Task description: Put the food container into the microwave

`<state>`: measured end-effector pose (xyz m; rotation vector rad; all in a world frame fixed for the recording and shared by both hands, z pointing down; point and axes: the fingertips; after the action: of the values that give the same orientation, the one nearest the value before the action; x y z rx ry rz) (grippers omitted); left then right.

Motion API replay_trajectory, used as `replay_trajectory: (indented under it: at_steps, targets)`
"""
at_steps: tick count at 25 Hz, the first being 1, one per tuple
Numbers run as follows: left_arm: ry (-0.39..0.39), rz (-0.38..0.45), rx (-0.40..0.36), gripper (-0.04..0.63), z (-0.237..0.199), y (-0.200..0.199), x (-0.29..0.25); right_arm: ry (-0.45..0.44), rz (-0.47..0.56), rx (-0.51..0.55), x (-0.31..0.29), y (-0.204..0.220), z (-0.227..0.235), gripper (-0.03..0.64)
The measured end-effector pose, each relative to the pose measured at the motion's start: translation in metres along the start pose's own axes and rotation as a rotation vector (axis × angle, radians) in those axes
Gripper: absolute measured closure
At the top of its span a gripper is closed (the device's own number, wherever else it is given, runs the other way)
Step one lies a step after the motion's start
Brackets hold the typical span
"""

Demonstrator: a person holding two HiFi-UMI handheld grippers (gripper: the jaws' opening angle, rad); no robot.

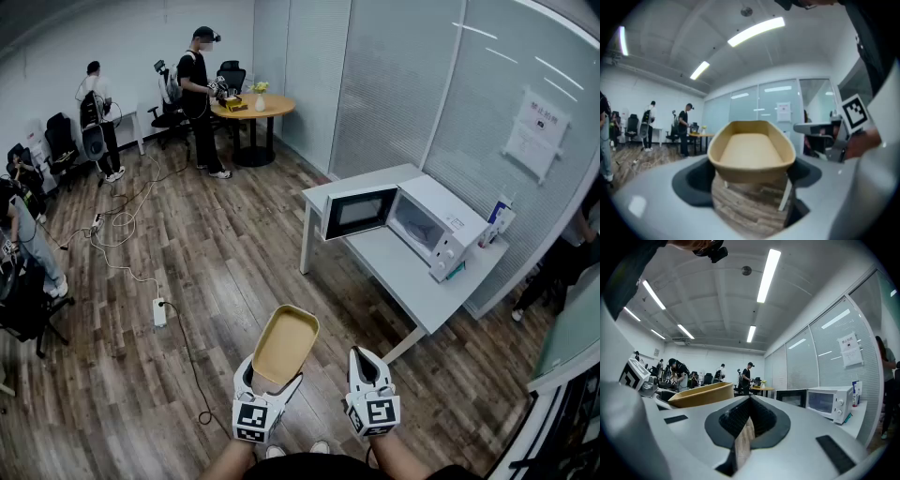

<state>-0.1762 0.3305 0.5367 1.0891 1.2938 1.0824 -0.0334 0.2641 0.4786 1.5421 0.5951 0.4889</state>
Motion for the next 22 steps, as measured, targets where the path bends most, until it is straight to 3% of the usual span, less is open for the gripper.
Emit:
replay_trajectory:
  at_steps: [15, 22]
  targets:
    - [0.011, 0.039, -0.017, 0.118, 0.004, -0.016, 0.000, -0.010, 0.058, 0.005, -0.002, -0.017, -0.005, 0.612]
    - [0.041, 0.045, -0.027, 0.118, -0.002, -0.015, -0.003, 0.022, 0.102, -0.042, -0.006, -0.019, -0.004, 0.612]
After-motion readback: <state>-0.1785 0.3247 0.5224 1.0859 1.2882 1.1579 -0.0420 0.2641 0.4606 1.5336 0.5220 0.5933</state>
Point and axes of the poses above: the fingertips, and each gripper's own axes: x backward along the fingers, z to its right, y out of its underside, and after that the axes turned 9 degrees about -y, right-handed
